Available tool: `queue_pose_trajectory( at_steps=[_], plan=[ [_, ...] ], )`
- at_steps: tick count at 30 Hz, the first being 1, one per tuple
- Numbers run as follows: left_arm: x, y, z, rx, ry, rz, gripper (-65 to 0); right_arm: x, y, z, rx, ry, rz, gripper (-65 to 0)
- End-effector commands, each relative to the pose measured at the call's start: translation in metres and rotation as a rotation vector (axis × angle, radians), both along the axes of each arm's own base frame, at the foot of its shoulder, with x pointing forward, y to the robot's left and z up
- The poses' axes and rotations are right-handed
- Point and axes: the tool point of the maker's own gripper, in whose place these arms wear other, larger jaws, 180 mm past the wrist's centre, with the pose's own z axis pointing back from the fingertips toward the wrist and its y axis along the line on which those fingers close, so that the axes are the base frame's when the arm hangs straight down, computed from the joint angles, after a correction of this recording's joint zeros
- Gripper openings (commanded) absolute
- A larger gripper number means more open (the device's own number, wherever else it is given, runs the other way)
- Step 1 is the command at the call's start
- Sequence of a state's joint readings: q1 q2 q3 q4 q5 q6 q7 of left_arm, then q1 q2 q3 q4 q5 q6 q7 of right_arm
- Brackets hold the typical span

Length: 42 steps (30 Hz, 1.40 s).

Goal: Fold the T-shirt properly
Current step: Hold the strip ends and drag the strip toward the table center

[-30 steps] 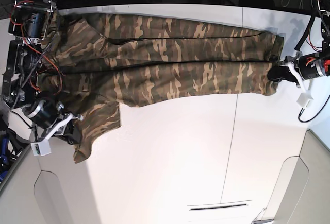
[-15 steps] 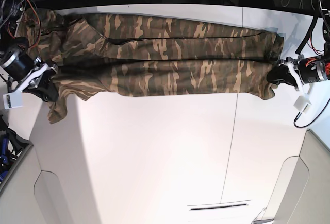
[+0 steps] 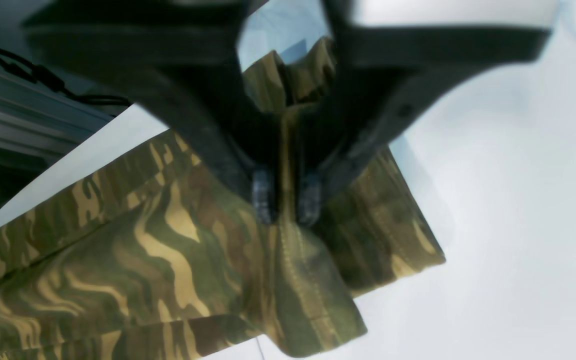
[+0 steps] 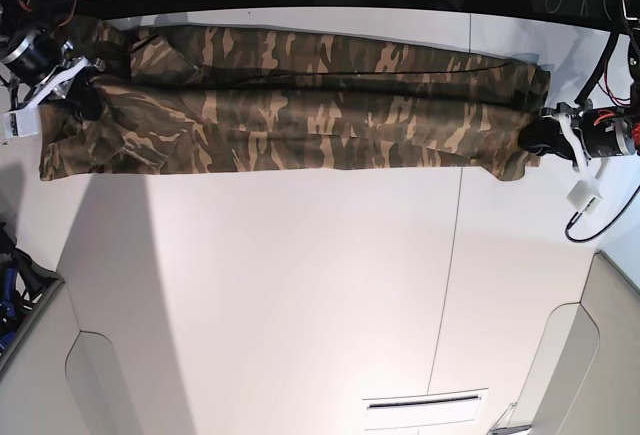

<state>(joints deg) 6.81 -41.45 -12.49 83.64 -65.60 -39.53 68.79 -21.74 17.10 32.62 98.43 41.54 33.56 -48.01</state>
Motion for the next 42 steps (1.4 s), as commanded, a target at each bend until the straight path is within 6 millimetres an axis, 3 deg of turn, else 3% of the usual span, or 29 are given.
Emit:
queue_pose_trajectory(
  at_steps=[1,4,6,12,15,19,22,28,37,42],
  plan=[
    [0.009,0.005,0.014,0.009,-0.045,-0.009,-50.2,0.006,-0.007,0.006,-0.006,-0.035,-0.012,-61.5],
    [0.01,0.005,0.015,0.008,-0.046,-0.008,-39.4,0.004,-0.009,0.001,0.024,-0.032,-0.034,-37.9],
    [0.011,0.005,0.016,0.005,-0.053,-0.006,-37.0,0.006,-0.006,0.005,0.046,-0.043,-0.034,-31.3],
    [0.019,0.018,0.032,-0.009,-0.108,0.05,-35.2,0.016,-0.013,0.036,0.016,-0.126,-0.038,-31.4],
    [0.02,0.032,0.04,-0.004,-0.133,0.095,-27.7,0.02,-0.024,0.059,-0.033,-0.185,-0.051,-31.4],
    [0.004,0.033,0.028,-0.009,-0.096,0.109,-23.0,0.025,-0.027,0.088,-0.04,-0.272,-0.059,-31.4],
    [-0.005,0.033,0.015,0.001,-0.089,0.129,-22.9,0.029,-0.024,0.095,-0.034,-0.296,-0.052,-31.4],
    [-0.015,0.031,-0.009,0.049,-0.086,0.158,-22.9,0.028,-0.015,0.09,0.003,-0.299,-0.069,-31.6],
    [-0.016,0.028,-0.024,0.094,-0.1,0.172,-22.9,0.025,0.016,0.054,-0.003,-0.195,0.007,-31.6],
    [-0.022,0.019,-0.032,0.072,-0.075,0.175,-23.0,0.026,0.034,0.048,0.03,-0.185,0.046,-31.6]
  ],
)
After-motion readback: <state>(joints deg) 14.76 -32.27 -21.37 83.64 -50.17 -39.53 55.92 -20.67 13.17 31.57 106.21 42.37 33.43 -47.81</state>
